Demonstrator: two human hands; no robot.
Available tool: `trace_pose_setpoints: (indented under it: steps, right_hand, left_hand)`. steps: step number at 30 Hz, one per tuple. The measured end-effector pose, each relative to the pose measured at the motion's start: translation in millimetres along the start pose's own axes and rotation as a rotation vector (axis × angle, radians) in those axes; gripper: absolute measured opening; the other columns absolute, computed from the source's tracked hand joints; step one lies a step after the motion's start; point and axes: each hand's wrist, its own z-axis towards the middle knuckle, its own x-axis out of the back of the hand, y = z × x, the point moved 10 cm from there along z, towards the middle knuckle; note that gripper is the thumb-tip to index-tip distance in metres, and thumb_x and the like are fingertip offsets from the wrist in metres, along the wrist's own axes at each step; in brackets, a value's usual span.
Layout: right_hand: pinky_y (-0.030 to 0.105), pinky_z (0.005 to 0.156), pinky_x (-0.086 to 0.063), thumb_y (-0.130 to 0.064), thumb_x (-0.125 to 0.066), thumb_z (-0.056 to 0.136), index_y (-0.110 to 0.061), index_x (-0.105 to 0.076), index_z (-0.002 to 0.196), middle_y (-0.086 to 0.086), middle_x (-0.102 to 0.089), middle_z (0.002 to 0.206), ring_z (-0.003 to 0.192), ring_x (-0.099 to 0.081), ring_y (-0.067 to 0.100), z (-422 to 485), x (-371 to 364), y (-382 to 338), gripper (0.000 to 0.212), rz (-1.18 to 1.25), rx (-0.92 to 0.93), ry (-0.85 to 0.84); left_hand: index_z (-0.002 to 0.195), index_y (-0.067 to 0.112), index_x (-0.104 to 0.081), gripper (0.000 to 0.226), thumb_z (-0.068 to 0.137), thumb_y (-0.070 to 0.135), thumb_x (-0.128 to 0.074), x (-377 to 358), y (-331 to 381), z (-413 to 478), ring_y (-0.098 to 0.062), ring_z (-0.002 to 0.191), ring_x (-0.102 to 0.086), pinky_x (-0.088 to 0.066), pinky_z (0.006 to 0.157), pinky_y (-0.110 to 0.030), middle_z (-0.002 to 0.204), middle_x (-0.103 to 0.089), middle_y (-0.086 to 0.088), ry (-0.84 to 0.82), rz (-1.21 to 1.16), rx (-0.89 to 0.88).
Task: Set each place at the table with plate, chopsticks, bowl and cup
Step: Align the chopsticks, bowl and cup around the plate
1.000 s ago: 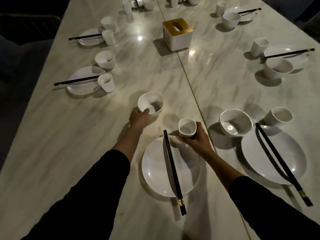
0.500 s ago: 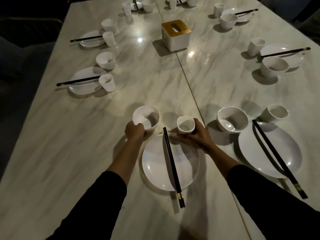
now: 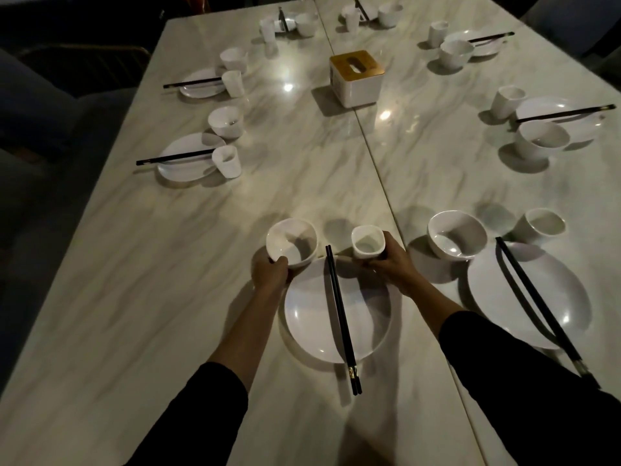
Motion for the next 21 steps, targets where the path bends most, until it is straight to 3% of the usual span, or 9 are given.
trace_pose_setpoints:
  steps: [3, 4, 10, 21]
  right_hand:
    - [0.044, 0.095, -0.050, -0.031, -0.086, 0.062, -0.028, -0.051, 0.123, -0.005, -0.062, 0.116, 0.108, -0.058, 0.017, 0, -1, 0, 0.070, 0.003, -0.013, -0.004]
    - [0.043, 0.095, -0.049, -0.033, -0.086, 0.060, -0.030, -0.051, 0.123, -0.005, -0.062, 0.116, 0.108, -0.058, 0.017, 1, -1, 0, 0.071, -0.003, -0.020, -0.006]
    - [0.039, 0.095, -0.048, -0.024, -0.085, 0.065, -0.029, -0.051, 0.125, -0.006, -0.061, 0.116, 0.109, -0.057, 0.015, 1, -2, 1, 0.070, -0.034, -0.024, -0.005]
    - [0.034, 0.091, -0.048, -0.019, -0.085, 0.065, -0.026, -0.053, 0.124, -0.008, -0.061, 0.111, 0.105, -0.058, 0.014, 1, -1, 4, 0.067, 0.006, -0.050, -0.005]
  left_hand:
    - [0.087, 0.019, -0.063, 0.013, 0.076, 0.024, -0.070, 1, -13, -11, -0.025, 0.083, -0.065, -0.056, 0.086, -0.044, 0.086, -0.067, -0.005, -0.056, 0.077, -0.013]
    - [0.079, 0.020, -0.063, 0.014, 0.072, 0.028, -0.071, 3, -20, -14, -0.026, 0.082, -0.065, -0.055, 0.084, -0.044, 0.083, -0.067, -0.006, -0.066, 0.139, -0.010]
    - [0.091, -0.001, -0.063, 0.016, 0.078, 0.002, -0.055, 9, -49, -17, -0.038, 0.087, -0.066, -0.058, 0.081, -0.050, 0.095, -0.066, -0.020, -0.066, 0.350, 0.051]
    - [0.094, -0.002, -0.069, 0.022, 0.082, 0.004, -0.052, 6, -42, -12, -0.038, 0.085, -0.068, -0.059, 0.078, -0.047, 0.094, -0.069, -0.022, -0.042, 0.429, -0.001]
